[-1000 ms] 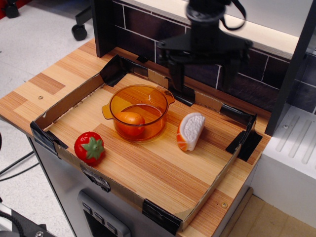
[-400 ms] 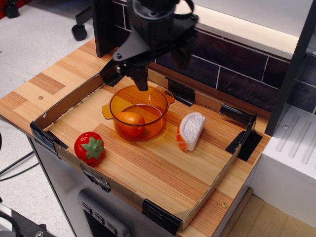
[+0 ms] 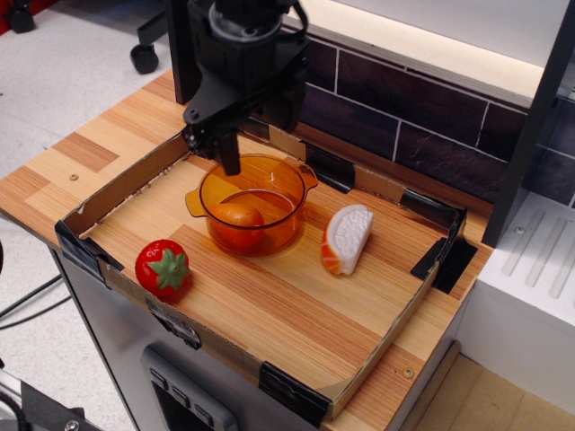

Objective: Take carrot out of pot

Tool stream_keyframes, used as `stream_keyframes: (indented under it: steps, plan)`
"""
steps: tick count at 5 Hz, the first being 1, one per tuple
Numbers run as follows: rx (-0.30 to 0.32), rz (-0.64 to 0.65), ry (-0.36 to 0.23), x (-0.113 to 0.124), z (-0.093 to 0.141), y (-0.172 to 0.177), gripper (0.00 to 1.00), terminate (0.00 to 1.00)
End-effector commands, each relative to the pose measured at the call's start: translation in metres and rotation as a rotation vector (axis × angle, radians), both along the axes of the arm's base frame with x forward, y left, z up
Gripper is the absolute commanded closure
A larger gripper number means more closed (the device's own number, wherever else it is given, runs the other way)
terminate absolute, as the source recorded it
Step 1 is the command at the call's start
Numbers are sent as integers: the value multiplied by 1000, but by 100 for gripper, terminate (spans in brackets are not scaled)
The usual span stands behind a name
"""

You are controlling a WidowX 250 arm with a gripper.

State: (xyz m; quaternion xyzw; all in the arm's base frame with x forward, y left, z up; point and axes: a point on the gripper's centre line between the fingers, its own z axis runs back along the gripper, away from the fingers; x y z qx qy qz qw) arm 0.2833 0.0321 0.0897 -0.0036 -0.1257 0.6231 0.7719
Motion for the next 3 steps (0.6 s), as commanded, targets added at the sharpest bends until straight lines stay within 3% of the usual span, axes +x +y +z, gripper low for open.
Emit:
stream_keyframes:
  steps: [1,3]
  plan:
    - [-25,66,21,9,-17,4,0,0]
    - [-67,126,66,10,-32,1,0,0]
